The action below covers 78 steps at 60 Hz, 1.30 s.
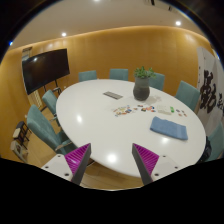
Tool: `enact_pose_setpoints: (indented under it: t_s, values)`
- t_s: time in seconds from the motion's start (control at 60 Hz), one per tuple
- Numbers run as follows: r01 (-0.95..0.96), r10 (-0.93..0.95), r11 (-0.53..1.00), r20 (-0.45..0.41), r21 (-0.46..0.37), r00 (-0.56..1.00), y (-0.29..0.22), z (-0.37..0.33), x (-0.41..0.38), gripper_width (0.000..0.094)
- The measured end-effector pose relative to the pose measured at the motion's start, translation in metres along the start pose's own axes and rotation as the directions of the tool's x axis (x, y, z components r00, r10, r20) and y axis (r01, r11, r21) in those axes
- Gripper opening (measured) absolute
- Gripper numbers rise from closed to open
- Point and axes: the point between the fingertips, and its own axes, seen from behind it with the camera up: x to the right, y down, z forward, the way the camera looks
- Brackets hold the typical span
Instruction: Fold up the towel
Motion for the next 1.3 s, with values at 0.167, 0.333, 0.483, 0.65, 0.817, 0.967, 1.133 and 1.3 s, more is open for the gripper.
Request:
enact_pose_setpoints:
  t_s: [0.167, 0.333, 0.483, 0.65, 0.817, 0.967, 1.133, 1.3]
  values:
    - [-0.028, 0.027, 0.999, -0.013, -0.040, 1.000, 0.013, 0.026, 0.021, 0.0863]
    - [-0.064, 0.058, 0.993, -0.063, -0.099, 0.996, 0.031, 0.080, 0.060, 0.0860]
    - [-0.117, 0.098, 0.987, -0.171, -0.109, 0.980, 0.031, 0.159, 0.124, 0.0860]
    - [-0.157, 0.137, 0.987, -0.302, -0.042, 0.943, -0.003, 0.276, 0.217, 0.0863]
    - [-0.177, 0.157, 0.984, -0.402, -0.013, 0.902, -0.028, 0.382, 0.302, 0.0865]
    - [-0.206, 0.166, 0.978, -0.456, -0.039, 0.874, -0.018, 0.455, 0.355, 0.0827]
    - [-0.156, 0.084, 0.982, -0.489, -0.109, 0.868, 0.004, 0.484, 0.381, 0.0505]
    - [-0.064, -0.021, 0.987, -0.509, -0.149, 0.861, 0.005, 0.483, 0.388, 0.0080]
